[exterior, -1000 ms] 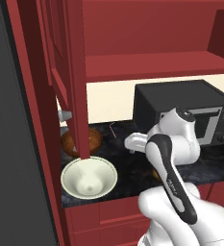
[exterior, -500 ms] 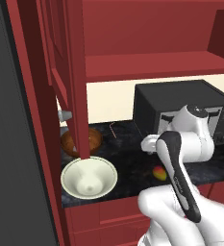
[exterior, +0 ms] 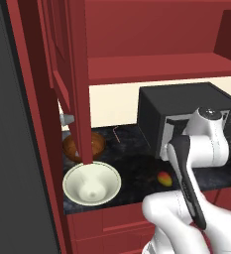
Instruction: Pick both bowls and place them on the counter. Then place the mango in one bowl and place the eggplant in the other bowl.
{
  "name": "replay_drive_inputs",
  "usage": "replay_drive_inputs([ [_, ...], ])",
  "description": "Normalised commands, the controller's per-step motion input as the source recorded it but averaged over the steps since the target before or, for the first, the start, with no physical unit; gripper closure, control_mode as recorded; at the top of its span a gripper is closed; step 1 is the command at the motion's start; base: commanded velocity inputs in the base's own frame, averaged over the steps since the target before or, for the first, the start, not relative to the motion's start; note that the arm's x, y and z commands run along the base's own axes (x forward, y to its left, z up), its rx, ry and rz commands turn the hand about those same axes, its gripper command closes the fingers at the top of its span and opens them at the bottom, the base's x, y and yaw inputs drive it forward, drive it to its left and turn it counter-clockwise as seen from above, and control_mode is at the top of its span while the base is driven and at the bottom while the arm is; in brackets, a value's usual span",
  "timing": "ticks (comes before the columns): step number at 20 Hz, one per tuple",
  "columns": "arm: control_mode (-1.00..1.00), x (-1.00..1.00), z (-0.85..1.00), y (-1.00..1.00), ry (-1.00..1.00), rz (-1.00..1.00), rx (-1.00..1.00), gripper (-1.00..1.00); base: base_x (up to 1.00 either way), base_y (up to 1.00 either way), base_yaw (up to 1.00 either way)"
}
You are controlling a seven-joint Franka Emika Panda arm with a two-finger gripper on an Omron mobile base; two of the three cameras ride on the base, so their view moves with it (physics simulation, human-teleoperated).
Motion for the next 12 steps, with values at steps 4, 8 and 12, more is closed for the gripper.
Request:
replay_drive_inputs([
  [4, -1.00, -0.02, -0.16, -0.25, 0.00, 0.02, -0.17, -1.00, 0.00, 0.00, 0.00],
  [8, -1.00, 0.03, -0.17, -0.03, 0.00, 0.01, -0.01, -1.00, 0.00, 0.00, 0.00],
  [12, -1.00, 0.05, -0.12, 0.00, 0.03, 0.02, 0.02, -1.00, 0.00, 0.00, 0.00],
])
